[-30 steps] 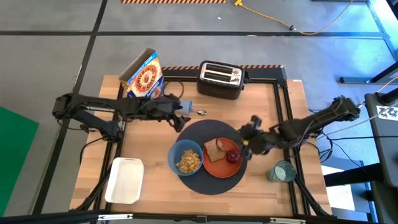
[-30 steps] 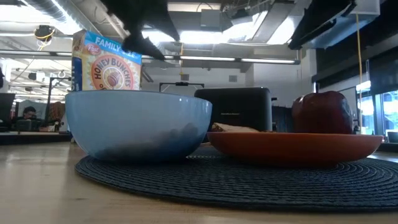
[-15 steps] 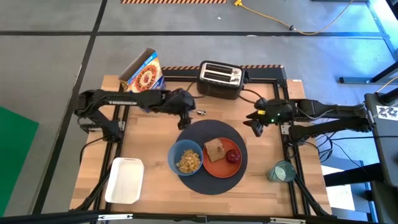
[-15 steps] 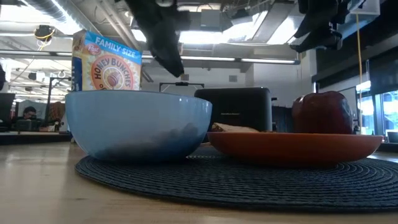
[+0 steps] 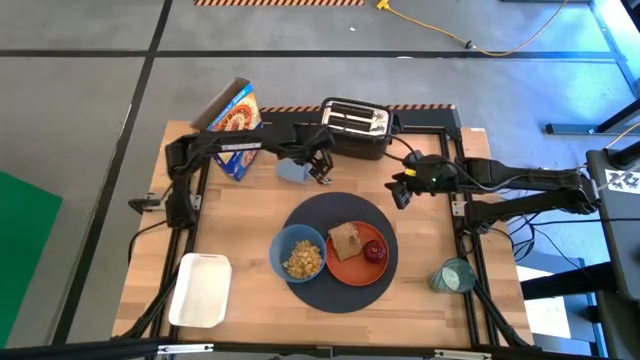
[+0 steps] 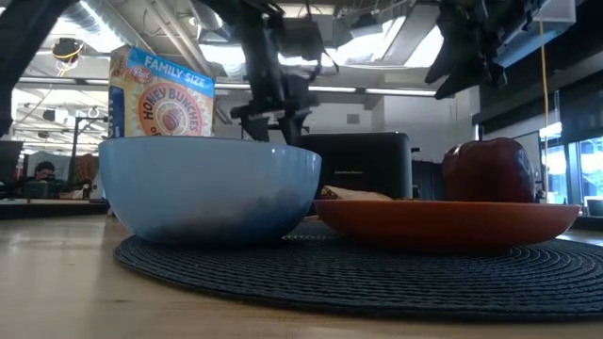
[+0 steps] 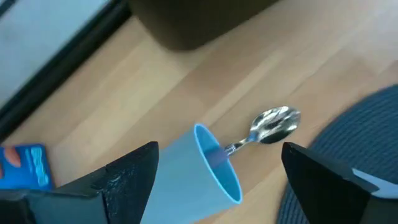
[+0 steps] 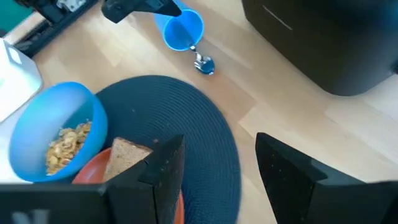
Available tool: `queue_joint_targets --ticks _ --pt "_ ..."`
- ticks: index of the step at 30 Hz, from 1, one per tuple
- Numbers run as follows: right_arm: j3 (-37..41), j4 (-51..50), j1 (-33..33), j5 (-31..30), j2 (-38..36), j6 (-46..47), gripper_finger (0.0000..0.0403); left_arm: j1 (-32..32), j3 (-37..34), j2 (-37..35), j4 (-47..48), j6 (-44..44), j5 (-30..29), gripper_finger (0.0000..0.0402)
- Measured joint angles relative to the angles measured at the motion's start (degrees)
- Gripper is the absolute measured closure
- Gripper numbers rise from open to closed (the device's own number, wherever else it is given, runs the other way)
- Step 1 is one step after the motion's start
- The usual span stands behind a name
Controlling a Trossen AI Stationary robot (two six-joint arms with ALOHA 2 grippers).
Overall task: Arrange a breakfast setting
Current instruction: Adjust the blue cup
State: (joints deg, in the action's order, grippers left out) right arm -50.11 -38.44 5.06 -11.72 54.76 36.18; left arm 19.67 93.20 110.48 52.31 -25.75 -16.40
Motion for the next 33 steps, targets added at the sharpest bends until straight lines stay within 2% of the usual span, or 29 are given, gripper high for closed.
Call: queue_joint_targets --ticks 8,21,33 --pt "0.0 -3.6 0.0 -0.8 0.0 -2.4 0.0215 0.1 6.3 6.5 9.0 -5.1 -2.3 0.0088" --pt "0.0 -4.1 0.0 -1.2 0.0 -5.0 0.0215 -0.2 6.4 8.1 11.0 -11.6 -8.6 0.0147" --pt "0.0 -4.1 -0.2 -1.2 0.0 -5.0 0.0215 -0.4 4.5 8.2 10.0 -11.6 -8.0 0.0151"
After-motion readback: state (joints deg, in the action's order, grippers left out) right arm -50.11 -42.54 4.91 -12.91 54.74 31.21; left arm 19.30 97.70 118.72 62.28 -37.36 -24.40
